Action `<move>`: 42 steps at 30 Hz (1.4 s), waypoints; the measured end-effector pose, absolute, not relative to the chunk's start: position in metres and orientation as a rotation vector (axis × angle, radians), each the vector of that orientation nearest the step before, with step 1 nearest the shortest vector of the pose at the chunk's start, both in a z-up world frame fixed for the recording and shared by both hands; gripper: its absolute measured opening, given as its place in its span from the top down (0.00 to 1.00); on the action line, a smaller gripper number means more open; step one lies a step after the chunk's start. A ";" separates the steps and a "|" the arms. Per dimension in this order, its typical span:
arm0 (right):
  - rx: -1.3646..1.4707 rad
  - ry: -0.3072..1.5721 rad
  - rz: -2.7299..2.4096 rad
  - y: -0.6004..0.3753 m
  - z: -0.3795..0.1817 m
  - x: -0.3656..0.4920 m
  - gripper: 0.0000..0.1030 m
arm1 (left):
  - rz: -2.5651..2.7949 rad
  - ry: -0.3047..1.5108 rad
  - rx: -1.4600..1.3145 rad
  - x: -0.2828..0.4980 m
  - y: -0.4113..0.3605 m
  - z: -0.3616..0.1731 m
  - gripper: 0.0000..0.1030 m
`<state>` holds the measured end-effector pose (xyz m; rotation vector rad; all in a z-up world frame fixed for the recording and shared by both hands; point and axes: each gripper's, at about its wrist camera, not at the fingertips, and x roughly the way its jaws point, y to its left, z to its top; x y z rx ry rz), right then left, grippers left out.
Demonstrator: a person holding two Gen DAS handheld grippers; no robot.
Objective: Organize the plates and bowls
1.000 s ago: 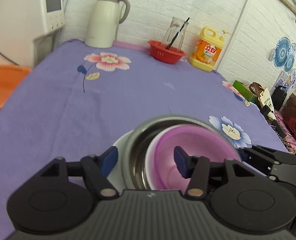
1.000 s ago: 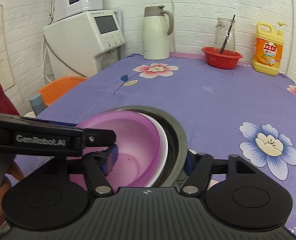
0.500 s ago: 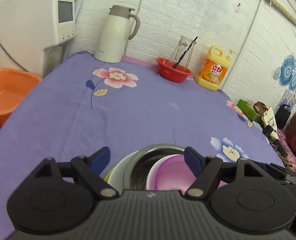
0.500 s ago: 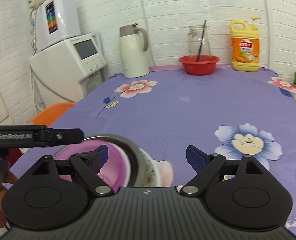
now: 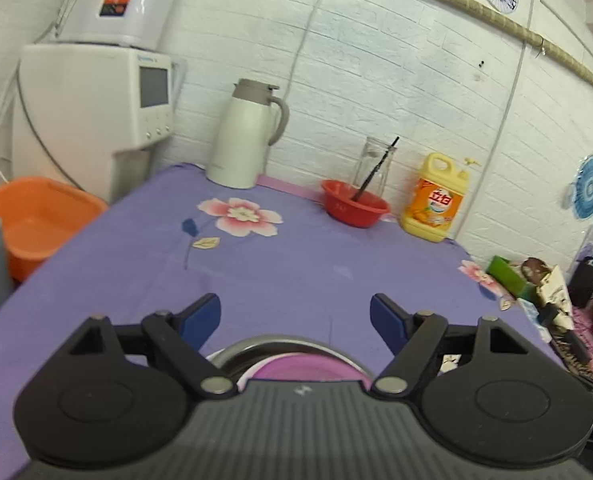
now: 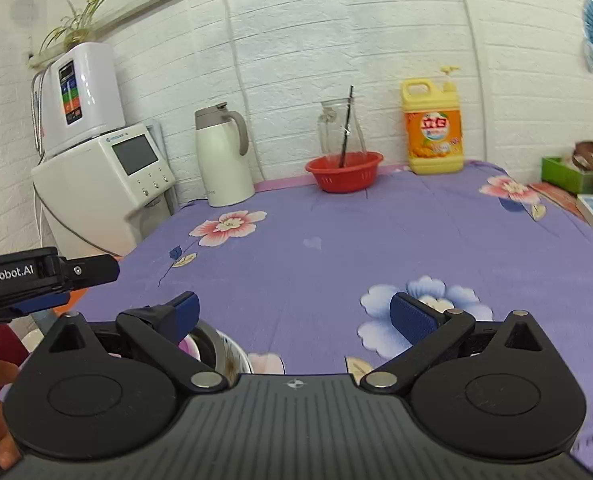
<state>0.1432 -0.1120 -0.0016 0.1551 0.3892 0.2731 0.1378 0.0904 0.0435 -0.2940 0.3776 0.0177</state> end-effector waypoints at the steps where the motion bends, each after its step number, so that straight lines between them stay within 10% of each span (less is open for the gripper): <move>1: 0.170 0.392 0.275 -0.115 -0.004 0.139 0.00 | 0.021 0.371 -0.289 0.133 0.088 0.043 0.26; 42: 0.158 0.281 0.165 -0.147 -0.048 -0.010 0.00 | 0.003 0.279 -0.018 -0.030 0.019 0.014 0.26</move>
